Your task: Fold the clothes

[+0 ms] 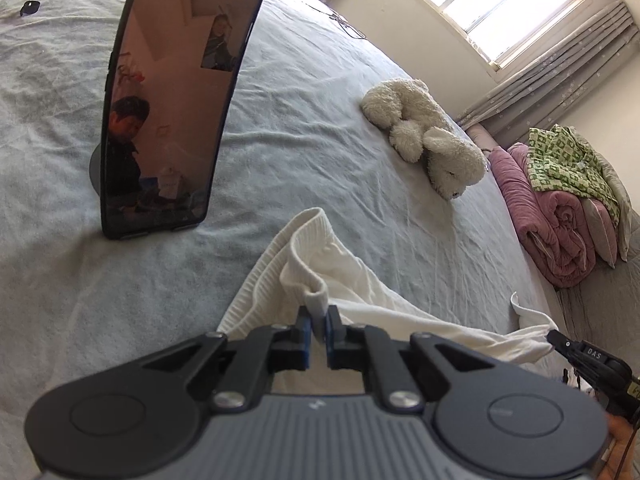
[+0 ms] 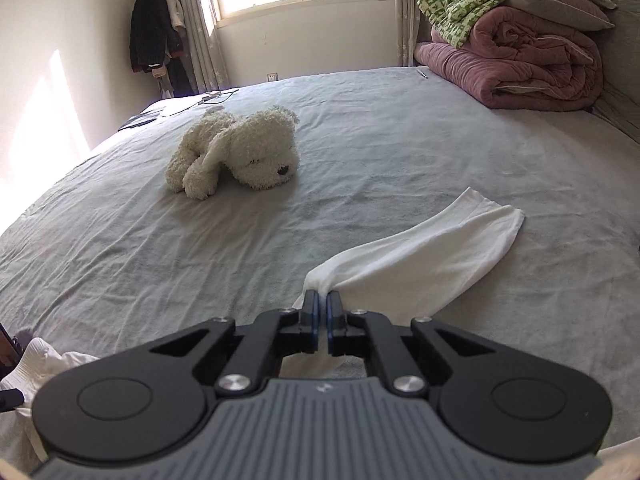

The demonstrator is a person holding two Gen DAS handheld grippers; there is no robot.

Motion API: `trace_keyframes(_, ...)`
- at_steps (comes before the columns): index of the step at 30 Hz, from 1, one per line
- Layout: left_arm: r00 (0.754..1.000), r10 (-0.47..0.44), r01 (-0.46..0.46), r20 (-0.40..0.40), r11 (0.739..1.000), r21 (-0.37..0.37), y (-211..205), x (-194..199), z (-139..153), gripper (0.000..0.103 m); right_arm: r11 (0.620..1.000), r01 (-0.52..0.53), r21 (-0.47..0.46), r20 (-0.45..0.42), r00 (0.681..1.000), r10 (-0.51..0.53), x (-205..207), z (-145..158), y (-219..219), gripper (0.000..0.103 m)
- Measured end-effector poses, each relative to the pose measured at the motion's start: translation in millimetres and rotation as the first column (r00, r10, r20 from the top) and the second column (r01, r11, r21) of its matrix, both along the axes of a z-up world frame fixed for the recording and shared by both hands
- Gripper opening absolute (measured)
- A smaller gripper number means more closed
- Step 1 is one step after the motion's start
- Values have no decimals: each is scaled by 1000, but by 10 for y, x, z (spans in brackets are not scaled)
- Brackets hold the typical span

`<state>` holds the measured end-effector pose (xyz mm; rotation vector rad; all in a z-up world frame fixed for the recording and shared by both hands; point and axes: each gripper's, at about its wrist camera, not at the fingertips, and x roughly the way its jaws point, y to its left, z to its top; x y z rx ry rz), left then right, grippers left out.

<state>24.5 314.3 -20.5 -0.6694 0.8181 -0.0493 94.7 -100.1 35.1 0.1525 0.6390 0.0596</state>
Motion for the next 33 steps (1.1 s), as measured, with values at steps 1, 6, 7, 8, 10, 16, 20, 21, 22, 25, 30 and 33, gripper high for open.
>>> trace_keyframes(1, 1000, 2, -2, 0, 1000, -1, 10, 0, -2, 6, 1000, -1, 4, 13, 1000, 1, -49, 40, -11, 4)
trace_keyframes(6, 1000, -15, 15, -17, 1000, 9, 59, -22, -19, 6, 1000, -28, 12, 66, 997, 27, -379, 121, 9, 4)
trace_keyframes(7, 1000, -18, 19, -21, 1000, 12, 69, -27, -23, 6, 999, -33, 1, 77, 996, 32, -452, 118, 27, 4)
trace_keyframes(8, 999, -22, 23, -25, 1000, 14, 79, -32, -26, 6, 999, -38, -18, 90, 995, 40, -538, 106, 49, 4)
trace_keyframes(10, 999, -30, 31, -32, 999, 18, 98, -42, -33, 6, 998, -44, -41, 103, 993, 48, -650, 64, 71, 4)
trace_keyframes(16, 997, -53, 54, -55, 998, 31, 157, -72, -53, 6, 997, -52, -60, 90, 994, 57, -897, -105, 34, 4)
trace_keyframes(20, 996, -59, 63, -69, 996, 69, 142, -101, -39, 6, 997, -59, -59, 75, 995, 64, -972, -194, -3, 4)
trace_keyframes(21, 996, -59, 65, -72, 995, 82, 131, -110, -32, 6, 997, -61, -57, 68, 996, 65, -977, -218, -7, 4)
trace_keyframes(22, 995, -59, 66, -76, 993, 96, 120, -119, -25, 6, 997, -62, -55, 61, 996, 66, -982, -241, -11, 4)
trace_keyframes(25, 995, -59, 70, -86, 988, 135, 87, -144, -3, 7, 996, -72, -58, 32, 997, 74, -1050, -341, -1, 4)
trace_keyframes(30, 993, -58, 78, -103, 976, 201, 31, -188, 34, 12, 994, -94, -61, -85, 992, 88, -981, -625, 11, 7)
trace_keyframes(33, 993, -53, 77, -102, 967, 241, -3, -223, 87, 23, 996, -87, -24, -143, 986, 83, -951, -765, -59, 15)
